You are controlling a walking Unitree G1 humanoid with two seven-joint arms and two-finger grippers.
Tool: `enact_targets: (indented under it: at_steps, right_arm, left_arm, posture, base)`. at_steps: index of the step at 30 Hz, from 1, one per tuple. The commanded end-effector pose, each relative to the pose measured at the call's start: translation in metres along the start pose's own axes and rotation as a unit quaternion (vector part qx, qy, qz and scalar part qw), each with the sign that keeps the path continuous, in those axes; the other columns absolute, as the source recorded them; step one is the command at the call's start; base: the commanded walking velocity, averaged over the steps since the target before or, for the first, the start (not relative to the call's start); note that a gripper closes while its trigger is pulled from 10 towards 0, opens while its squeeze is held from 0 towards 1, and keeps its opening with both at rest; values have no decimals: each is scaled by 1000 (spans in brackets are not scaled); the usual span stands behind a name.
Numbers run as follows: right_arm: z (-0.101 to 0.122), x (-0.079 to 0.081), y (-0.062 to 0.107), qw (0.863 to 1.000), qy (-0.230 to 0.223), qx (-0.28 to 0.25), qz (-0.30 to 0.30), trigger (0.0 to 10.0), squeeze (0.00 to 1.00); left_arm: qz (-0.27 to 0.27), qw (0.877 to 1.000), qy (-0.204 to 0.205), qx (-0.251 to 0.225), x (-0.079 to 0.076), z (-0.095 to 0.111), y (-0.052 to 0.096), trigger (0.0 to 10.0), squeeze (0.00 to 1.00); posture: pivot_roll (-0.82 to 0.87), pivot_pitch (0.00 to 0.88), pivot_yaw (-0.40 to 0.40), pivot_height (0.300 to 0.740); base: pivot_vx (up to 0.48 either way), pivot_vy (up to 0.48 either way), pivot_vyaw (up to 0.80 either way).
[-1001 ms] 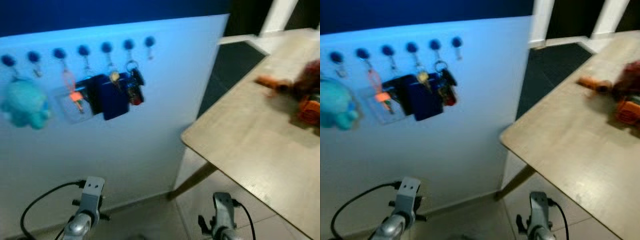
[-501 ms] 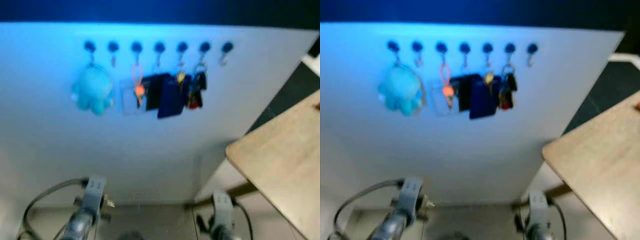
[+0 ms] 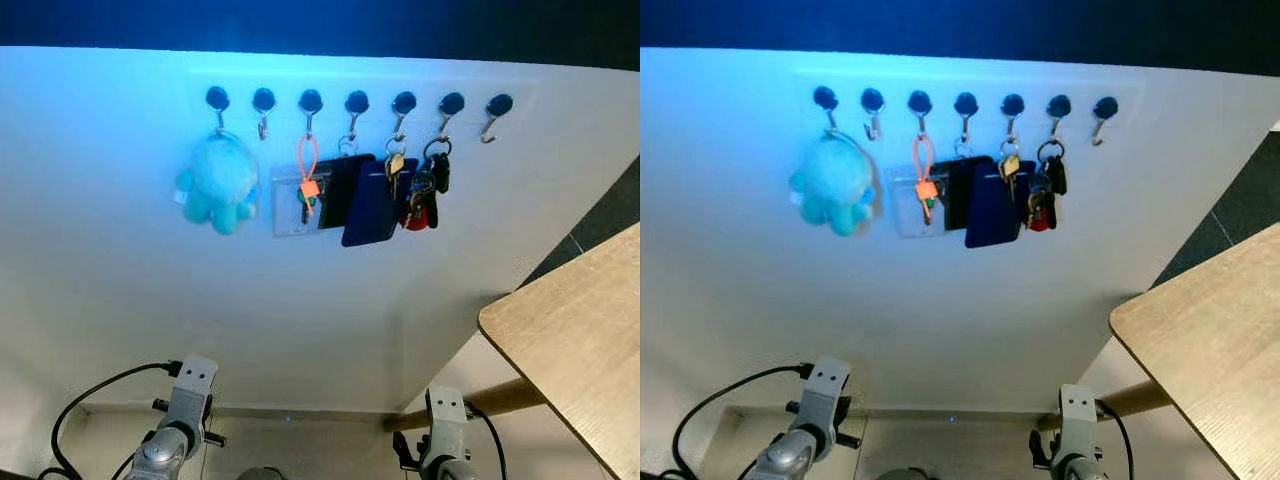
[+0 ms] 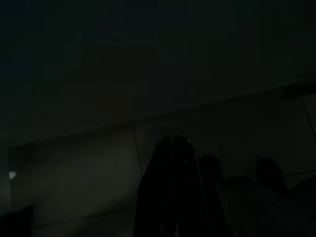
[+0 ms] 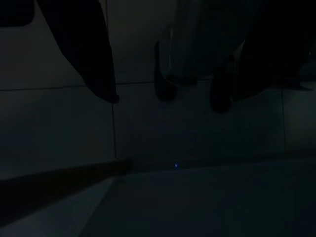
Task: Hang keys on a hook
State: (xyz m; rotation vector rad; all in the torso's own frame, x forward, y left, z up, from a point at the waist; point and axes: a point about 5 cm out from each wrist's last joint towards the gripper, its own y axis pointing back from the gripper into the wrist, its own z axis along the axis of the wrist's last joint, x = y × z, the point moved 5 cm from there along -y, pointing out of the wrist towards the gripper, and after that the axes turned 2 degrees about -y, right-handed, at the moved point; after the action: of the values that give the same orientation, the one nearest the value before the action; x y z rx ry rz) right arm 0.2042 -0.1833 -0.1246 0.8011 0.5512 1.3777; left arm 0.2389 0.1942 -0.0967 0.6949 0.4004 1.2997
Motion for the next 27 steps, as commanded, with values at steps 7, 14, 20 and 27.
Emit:
enact_targets:
  at_steps: [7, 14, 20, 27]
  right_arm:
    - [-6, -1, 1, 1000, -16, 9, -5, 10000, 0]
    - [-3, -2, 1, 1000, -15, 2, -8, 10000, 0]
    - [-3, -4, 1, 1000, -16, 1, -9, 10000, 0]
    - [-4, -4, 1, 1000, -16, 2, -10, 10000, 0]
  left_arm:
    - [-2, 1000, -8, 3, 3, -2, 1, 10000, 0]
    - [9, 1000, 4, 0, 6, -1, 1, 10000, 0]
    - [14, 1000, 12, -1, 7, 0, 1, 10000, 0]
    - [9, 1000, 13, -4, 5, 3, -1, 10000, 0]
  posture:
    - [56, 52, -20, 740]
    - [54, 51, -17, 740]
    - [53, 51, -16, 740]
    - [51, 52, -16, 740]
  base:
    - [0, 0, 0]
    - [0, 0, 0]
    - [0, 0, 0]
    - [0, 0, 0]
